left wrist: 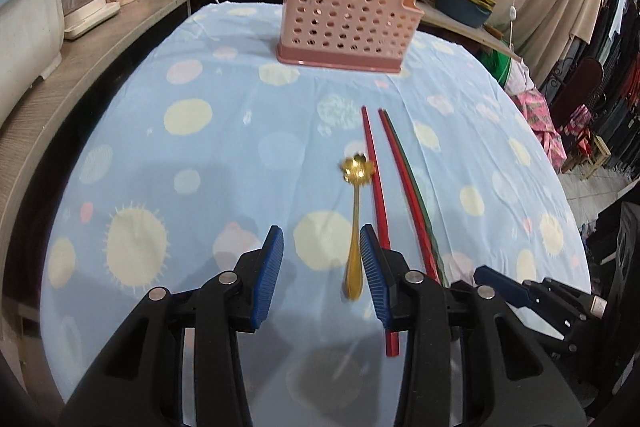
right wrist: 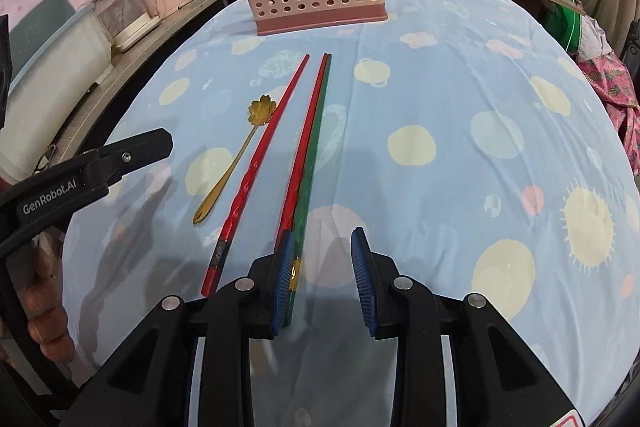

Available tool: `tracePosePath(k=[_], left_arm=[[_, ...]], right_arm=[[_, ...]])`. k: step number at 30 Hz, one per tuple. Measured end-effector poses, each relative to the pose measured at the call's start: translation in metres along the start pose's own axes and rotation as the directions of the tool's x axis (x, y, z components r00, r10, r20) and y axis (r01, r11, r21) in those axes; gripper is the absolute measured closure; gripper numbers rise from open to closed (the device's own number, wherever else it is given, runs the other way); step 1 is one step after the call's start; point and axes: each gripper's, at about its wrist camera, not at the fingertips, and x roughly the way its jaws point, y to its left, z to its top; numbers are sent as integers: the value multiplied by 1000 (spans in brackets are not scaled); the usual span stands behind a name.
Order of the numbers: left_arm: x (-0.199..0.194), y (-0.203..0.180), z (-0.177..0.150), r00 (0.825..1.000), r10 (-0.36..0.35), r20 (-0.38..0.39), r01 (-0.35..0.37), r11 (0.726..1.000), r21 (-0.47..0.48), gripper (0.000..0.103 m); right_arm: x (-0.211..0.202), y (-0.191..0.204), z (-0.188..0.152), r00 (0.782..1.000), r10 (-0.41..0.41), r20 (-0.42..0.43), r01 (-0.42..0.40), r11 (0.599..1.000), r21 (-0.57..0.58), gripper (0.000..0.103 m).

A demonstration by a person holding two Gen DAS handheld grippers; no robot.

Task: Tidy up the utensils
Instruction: 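Move both open tools back down to the remaining chopsticks, then grasp a red chopstick with the left tool while the right tool grasps a green chopstick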

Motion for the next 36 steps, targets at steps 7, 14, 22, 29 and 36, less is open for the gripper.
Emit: tracePosePath(k=[7,14,22,29,36], left_arm=[[1,-9,-14,999,-16,-28,16,999,29,65],[2,-16,-21,999,-29,-46,32,998,50,65],[6,-24,-29,997,-44,-70,49,996,78,65],[9,-27,-32,994,-63,-94,71,994,82,65],[9,-30,-34,992,-79,-101,88,992,90,65]], right_arm=[[1,4,-6,1000,-8,-3,8,1000,-13,73],[1,6,-8,1000,-4,-7,4,1000,-16,73],[1,0,-12,1000,-9,-6,9,1000,1,77],[0,-1,-13,1000,-10,-3,10,1000,10,79],[-3,-5,-16,1000,-17,0,17,1000,20,80]])
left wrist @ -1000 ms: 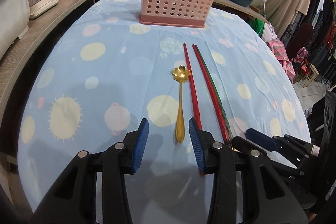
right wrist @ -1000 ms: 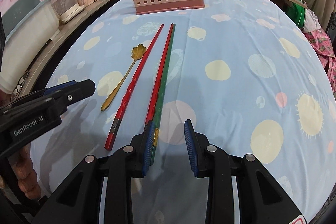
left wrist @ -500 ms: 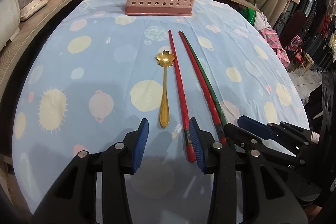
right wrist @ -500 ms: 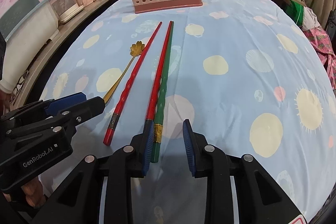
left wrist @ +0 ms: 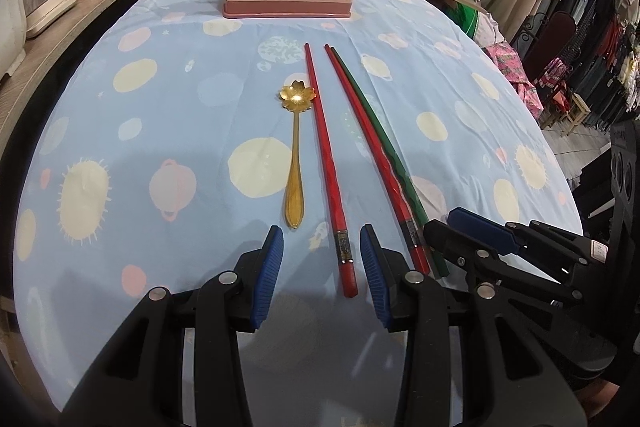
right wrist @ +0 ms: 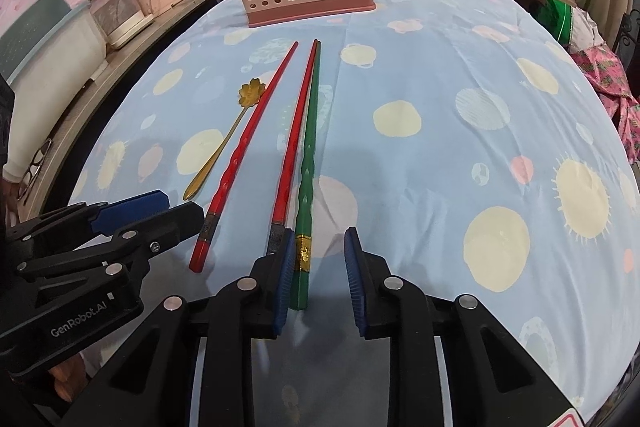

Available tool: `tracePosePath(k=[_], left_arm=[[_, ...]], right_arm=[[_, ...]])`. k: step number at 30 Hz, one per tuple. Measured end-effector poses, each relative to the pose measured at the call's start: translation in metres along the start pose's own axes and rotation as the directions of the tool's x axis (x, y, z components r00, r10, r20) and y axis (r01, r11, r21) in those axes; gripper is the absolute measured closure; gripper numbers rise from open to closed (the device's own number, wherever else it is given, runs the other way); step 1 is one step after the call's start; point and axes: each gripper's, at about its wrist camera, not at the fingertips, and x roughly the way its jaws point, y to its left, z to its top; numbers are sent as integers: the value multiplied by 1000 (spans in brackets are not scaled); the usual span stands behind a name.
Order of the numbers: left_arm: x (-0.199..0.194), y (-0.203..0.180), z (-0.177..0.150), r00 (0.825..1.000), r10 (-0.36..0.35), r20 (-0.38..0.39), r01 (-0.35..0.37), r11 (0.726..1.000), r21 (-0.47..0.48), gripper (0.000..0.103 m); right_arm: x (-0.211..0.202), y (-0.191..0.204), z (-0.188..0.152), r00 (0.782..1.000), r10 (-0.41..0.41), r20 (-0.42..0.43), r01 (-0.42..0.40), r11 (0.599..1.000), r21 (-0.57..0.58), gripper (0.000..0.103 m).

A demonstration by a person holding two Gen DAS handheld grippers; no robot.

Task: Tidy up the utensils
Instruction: 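Grasp a red chopstick with the left tool while the right tool grasps a green chopstick, then lift both chopsticks and carry them over the pink basket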

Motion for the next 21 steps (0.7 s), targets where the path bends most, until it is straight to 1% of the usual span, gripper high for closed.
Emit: tracePosePath(k=[4,5,6,7,10,12,13,14,16,21], left_arm=[[6,-4,-3,999,-16,-28,16,1000,8,65],[9,-3,-3,999,-19,-41,19,1000,4,65],[12,-2,-4,998,-23,-52,23,1000,-6,66],[12,0,-4,998,-29,-53,29,999,-14,66],[11,1,-5,998,-30,-49,28,999,-25,71],[11,3,-6,998,-37,-49,36,999,-32,79],[12,3,-6,998,-47,-51,45,998,-35,87],[12,3,-7,997,-53,-55,51,998,-36,92],[13,3,-7,996,-64,-59,63,997,-34,95],[11,4,-8,996,-73,-54,71,997,-33,96]], right_arm=[[0,1,0,1000,-2,-1,2,1000,-5,81],[1,2,-1,1000,-3,-6,3,1000,-11,90],[3,3,-2,1000,-19,-18,18,1000,-22,91],[2,4,-3,1000,-22,-12,22,999,-30,91],[3,3,-3,1000,-22,-12,21,999,-27,92],[2,2,-3,1000,-20,-11,20,1000,-22,93],[2,2,-3,1000,-21,-11,21,1000,-22,94],[2,2,-4,1000,-22,-10,22,1000,-22,94],[2,2,-4,1000,-21,-10,21,1000,-22,95],[1,2,-4,1000,-18,-9,18,1000,-22,95]])
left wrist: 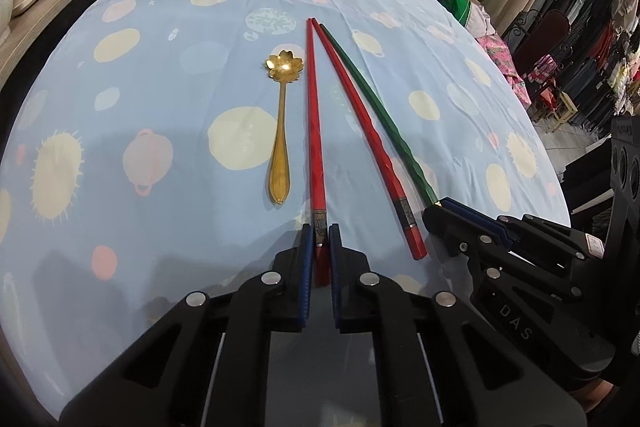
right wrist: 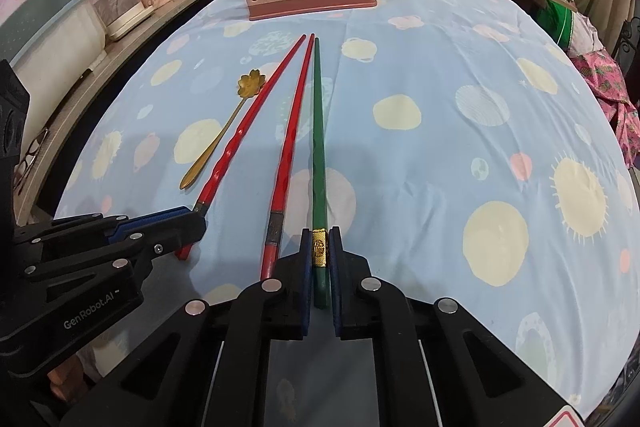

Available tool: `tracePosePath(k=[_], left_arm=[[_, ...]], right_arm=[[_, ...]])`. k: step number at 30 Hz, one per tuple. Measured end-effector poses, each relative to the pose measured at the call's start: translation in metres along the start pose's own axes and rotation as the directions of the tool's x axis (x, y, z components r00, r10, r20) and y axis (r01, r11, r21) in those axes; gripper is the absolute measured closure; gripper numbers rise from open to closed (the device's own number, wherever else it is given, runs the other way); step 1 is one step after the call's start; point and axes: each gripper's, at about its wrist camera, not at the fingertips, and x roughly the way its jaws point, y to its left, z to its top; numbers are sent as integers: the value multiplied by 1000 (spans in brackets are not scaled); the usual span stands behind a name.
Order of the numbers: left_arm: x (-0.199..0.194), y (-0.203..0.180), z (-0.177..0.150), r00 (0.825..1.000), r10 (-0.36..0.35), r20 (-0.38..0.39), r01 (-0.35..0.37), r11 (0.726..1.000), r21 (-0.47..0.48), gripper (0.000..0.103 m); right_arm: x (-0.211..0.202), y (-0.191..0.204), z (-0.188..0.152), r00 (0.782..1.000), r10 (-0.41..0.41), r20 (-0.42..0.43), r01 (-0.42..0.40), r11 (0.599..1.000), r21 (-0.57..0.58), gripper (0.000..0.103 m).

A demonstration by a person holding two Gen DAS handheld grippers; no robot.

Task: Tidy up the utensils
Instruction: 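Lift both chopsticks and carry them over the pink basket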

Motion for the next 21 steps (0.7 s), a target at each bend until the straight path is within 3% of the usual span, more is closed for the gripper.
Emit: tracePosePath(k=[5,12,17,21], left_arm=[[-17,-2,3,998,10,66,-12,1000,26,96],[-54,-5,19,982,39,187,-51,997,59,96],[-82,0,42,963,33,267,-43,999,30,96],[-103,3,67,938,39,343,-49,999,20,96]], right_arm=[[-10,-1,1,1000,9,24,-10,1000,10,96],[-47,-8,19,991,16,130,-20,999,33,96],[-77,-14,44,973,32,227,-47,997,62,96],[-99,-19,69,953,45,298,-73,994,84,96]])
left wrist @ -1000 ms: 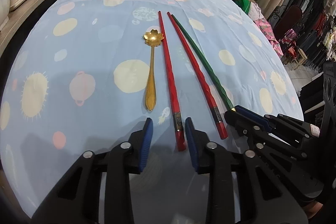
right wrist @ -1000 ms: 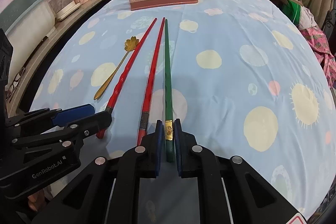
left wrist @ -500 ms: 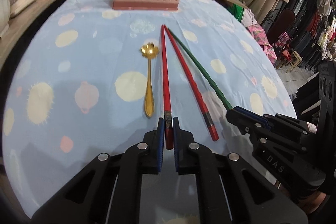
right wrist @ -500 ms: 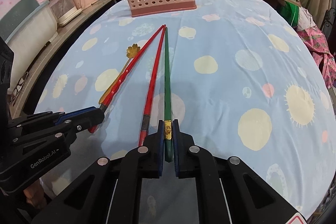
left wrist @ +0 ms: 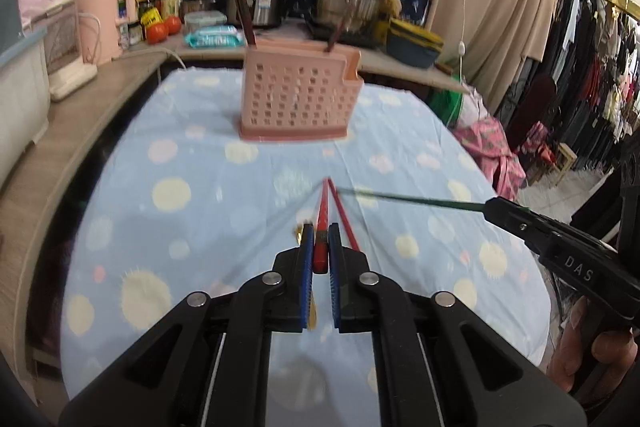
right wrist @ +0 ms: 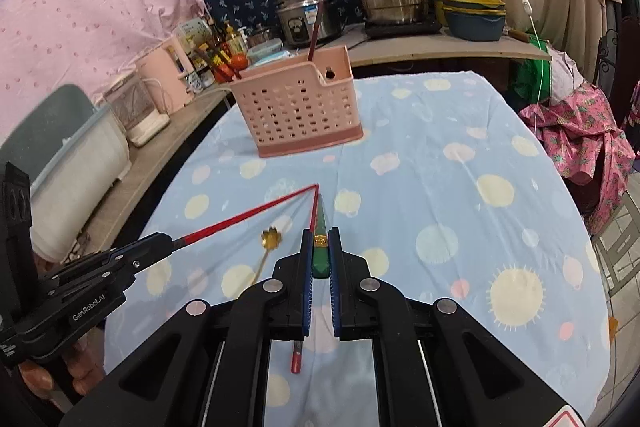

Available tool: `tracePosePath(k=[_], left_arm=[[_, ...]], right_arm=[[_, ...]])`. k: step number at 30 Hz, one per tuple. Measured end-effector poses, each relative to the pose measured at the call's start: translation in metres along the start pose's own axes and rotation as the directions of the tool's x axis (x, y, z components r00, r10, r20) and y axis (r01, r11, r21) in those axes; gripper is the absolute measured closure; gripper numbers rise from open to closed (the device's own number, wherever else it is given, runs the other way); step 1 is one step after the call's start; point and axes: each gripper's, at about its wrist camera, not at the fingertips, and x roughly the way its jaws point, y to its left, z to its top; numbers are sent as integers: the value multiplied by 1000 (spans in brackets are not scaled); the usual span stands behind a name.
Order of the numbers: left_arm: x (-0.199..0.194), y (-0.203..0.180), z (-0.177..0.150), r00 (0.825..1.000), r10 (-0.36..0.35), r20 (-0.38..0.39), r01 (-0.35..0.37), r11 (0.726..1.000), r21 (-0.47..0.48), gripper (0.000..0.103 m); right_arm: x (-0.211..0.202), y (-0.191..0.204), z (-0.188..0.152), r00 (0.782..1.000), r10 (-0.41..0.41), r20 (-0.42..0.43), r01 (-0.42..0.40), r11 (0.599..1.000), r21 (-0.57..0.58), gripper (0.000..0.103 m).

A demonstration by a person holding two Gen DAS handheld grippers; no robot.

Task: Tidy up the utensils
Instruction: 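Lift both chopsticks and carry them over the pink basket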

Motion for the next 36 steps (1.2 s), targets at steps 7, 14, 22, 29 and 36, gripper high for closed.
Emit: tracePosePath(k=[7,14,22,29,36], left_arm=[[-7,6,48,994,20,109,-20,1000,2,96],[-1,9,92,983,33,183,-35,999,7,96],[-5,9,144,958,45,284,-53,998,20,96],[-19,4,197,914,37,403,-52,998,26,96],[-16,6,247,873,64,483,-84,996,20,96]], right_arm=[[-7,-2,46,996,27,85,-28,999,16,96],[1,-5,80,991,21,136,-24,1000,20,96],[1,-8,131,973,28,228,-36,999,33,96],[1,-5,180,944,57,324,-75,996,46,96],[7,2,227,909,75,410,-105,993,52,96]])
